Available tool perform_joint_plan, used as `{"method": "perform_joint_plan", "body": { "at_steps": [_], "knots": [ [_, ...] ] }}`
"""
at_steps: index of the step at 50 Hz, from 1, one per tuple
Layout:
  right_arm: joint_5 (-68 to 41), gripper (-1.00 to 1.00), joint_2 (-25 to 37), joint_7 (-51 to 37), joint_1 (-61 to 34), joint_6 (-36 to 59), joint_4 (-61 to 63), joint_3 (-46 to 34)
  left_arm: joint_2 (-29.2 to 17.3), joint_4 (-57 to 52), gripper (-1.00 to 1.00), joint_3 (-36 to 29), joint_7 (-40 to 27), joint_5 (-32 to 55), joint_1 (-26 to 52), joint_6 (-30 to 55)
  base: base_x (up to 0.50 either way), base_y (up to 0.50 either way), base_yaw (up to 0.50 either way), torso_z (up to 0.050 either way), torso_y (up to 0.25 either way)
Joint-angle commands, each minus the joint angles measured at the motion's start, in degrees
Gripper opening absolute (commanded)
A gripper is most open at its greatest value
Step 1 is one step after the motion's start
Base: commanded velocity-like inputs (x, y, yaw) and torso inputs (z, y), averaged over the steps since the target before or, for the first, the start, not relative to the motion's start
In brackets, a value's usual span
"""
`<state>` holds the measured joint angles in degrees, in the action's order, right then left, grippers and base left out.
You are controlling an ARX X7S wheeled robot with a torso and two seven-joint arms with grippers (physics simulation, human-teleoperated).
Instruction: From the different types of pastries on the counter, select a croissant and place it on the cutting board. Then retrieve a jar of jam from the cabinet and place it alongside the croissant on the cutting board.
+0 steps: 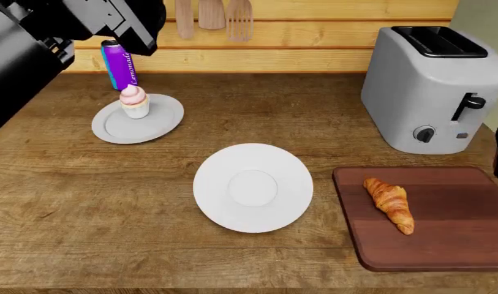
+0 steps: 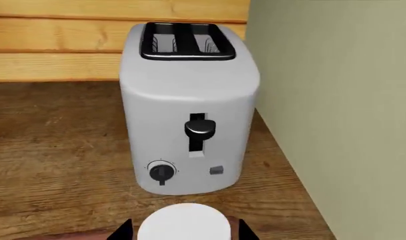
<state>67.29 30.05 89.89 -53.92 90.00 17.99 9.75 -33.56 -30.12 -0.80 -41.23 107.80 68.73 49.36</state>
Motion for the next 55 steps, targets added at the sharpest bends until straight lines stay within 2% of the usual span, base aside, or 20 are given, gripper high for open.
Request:
{"method": "perform_joint_plan", "body": {
  "at_steps": [1,10,30,36,45,55],
  "knots": [
    [-5.1,-1.00,4.3,0.1,10.2,0.0,4.6,4.1,0.6,0.2,1.00,-0.6,0.5,-0.6,-0.4,-0.2,0.00,0.00,0.00,0.000,0.000],
    [-4.8,-1.00,4.8,0.1,9.1,0.0,3.2,1.8,0.4,-0.2,1.00,-0.7,0.0,-0.1,-0.6,-0.7,0.00,0.00,0.00,0.000,0.001],
    [2.3,-1.00,-3.9,0.1,-0.4,0.0,3.9,-5.9,-0.2,0.2,1.00,-0.2,1.8,-1.4,-1.5,-1.0,0.00,0.00,0.00,0.000,0.000],
    [2.5,-1.00,-3.7,0.1,1.4,0.0,3.8,-6.7,-0.3,0.2,1.00,-0.2,2.3,-1.8,-1.8,-1.0,0.00,0.00,0.00,0.000,0.000],
    [0.1,-1.00,-0.3,0.1,8.0,0.0,4.8,-5.2,-0.5,0.0,1.00,-0.3,2.1,-1.7,-1.8,-1.3,0.00,0.00,0.00,0.001,0.000],
    [0.4,-1.00,0.3,0.1,9.6,0.0,4.5,-4.8,-0.6,0.0,1.00,-0.3,2.3,-1.9,-2.3,-1.5,0.00,0.00,0.00,0.000,0.001]
  ]
}}
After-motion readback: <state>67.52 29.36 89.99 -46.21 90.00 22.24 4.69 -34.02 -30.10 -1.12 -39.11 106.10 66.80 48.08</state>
